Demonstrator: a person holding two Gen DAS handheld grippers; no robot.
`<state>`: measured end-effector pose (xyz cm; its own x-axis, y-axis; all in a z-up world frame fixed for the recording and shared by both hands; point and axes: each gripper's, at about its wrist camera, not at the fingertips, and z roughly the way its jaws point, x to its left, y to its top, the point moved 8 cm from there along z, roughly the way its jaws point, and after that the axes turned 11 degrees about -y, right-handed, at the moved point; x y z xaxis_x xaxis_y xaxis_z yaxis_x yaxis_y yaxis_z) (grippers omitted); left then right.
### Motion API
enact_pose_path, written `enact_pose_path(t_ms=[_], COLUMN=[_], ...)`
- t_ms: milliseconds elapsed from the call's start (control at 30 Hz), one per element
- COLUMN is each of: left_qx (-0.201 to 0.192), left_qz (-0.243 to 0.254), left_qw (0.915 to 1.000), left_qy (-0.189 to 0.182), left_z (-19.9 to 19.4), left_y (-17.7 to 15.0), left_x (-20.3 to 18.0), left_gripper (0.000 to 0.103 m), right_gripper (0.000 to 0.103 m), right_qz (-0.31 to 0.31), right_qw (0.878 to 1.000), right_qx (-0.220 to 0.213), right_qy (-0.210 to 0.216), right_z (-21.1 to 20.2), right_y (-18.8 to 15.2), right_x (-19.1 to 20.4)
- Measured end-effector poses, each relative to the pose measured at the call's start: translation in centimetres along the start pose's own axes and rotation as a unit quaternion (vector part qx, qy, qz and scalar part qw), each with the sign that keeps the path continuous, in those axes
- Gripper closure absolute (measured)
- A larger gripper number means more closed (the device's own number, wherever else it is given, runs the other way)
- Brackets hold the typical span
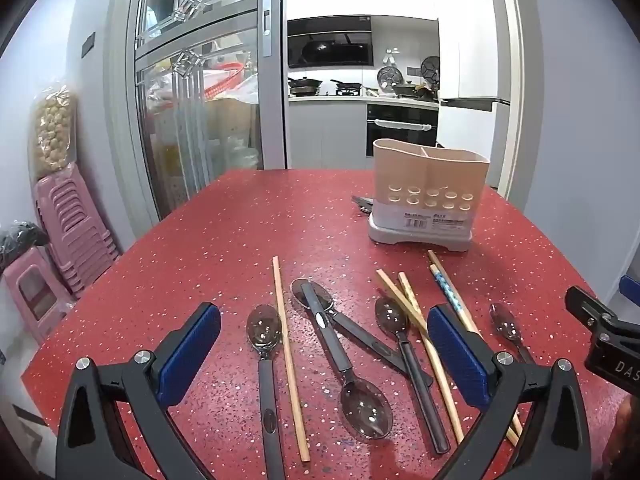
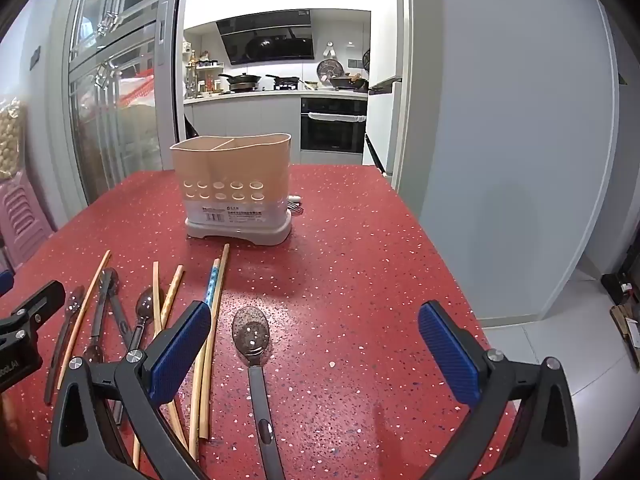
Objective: Organize utensils
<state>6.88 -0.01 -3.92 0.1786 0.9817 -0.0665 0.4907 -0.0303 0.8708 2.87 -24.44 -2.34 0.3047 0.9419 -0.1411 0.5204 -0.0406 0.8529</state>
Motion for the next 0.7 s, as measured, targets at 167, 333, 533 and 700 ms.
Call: enact_pose_path(t_ms=[167, 333, 533, 700], left_qx=[0.006, 0.013, 0.006, 0.006], left_qz=[-0.006, -0.011, -0.007, -0.011], left_qw=[0.9998, 0.9997, 0.9998, 0.9997], left_qy=[-0.016, -0.020, -0.020, -0.021], left_z=[-0.5, 0.3, -0.2, -0.1], left_y=[0.1, 0.2, -0.3, -0.4], left_x=[-0.3, 0.0, -0.4, -0.4], left_gripper=[0.000, 0.000, 0.000, 0.000], right_gripper=[0.000, 0.000, 0.000, 0.000], right_qz=[0.000, 0.002, 0.002, 0.003], right_qw=[1.000, 1.000, 1.000, 1.000], right_qx=[-0.003, 0.001, 0.002, 0.005], right_qy=[-0.001, -0.002, -0.002, -0.001], right_z=[-0.3, -0.2, -0.5, -0.1], right_y=[-0.1, 0.0, -0.1, -0.1], right_x=[0.0, -0.2, -0.4, -0.3])
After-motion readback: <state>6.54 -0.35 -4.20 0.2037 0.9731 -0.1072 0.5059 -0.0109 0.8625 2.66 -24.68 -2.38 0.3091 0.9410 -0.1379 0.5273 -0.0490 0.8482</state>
